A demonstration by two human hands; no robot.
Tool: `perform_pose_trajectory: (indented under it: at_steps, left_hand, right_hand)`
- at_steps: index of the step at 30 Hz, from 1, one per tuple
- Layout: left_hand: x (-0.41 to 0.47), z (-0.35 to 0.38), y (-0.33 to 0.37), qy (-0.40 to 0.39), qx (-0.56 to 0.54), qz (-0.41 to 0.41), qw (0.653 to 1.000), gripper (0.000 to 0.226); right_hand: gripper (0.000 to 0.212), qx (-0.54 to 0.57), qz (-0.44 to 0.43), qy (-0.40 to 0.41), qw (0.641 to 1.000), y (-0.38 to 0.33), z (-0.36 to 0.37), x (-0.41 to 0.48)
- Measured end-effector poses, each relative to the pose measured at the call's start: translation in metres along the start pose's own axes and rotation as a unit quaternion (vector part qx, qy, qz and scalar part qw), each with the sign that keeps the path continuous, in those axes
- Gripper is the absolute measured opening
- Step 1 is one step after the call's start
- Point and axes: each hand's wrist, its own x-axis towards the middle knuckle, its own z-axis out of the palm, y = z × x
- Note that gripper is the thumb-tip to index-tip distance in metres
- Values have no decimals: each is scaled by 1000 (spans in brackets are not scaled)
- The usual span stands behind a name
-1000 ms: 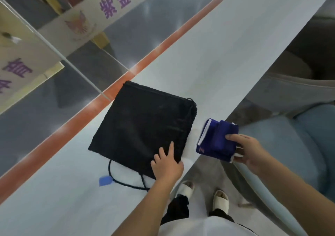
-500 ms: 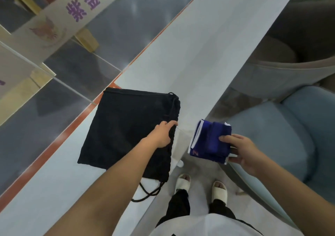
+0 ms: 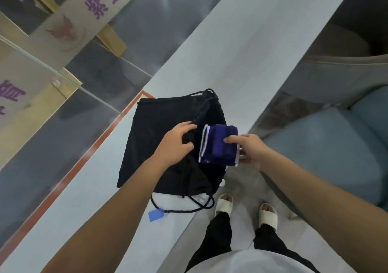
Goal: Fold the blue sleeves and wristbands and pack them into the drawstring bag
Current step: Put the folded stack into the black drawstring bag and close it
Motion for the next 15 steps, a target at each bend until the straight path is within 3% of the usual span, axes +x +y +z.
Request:
perform_pose_trajectory:
  at_steps: [4,8,15]
  left_hand:
    - [-11,-7,-5,42,75,8,996,61]
    - [-17,-21,-5,74,70,-14,995,62]
    - [-17,-29,3,26,39,4,999,67]
  right_hand:
    - [67,-22,26,56,998,4,7,20]
    - [58,-62,21,79,995,-1,12,17]
    - [46,-82,-12,17,996,-25,39,0]
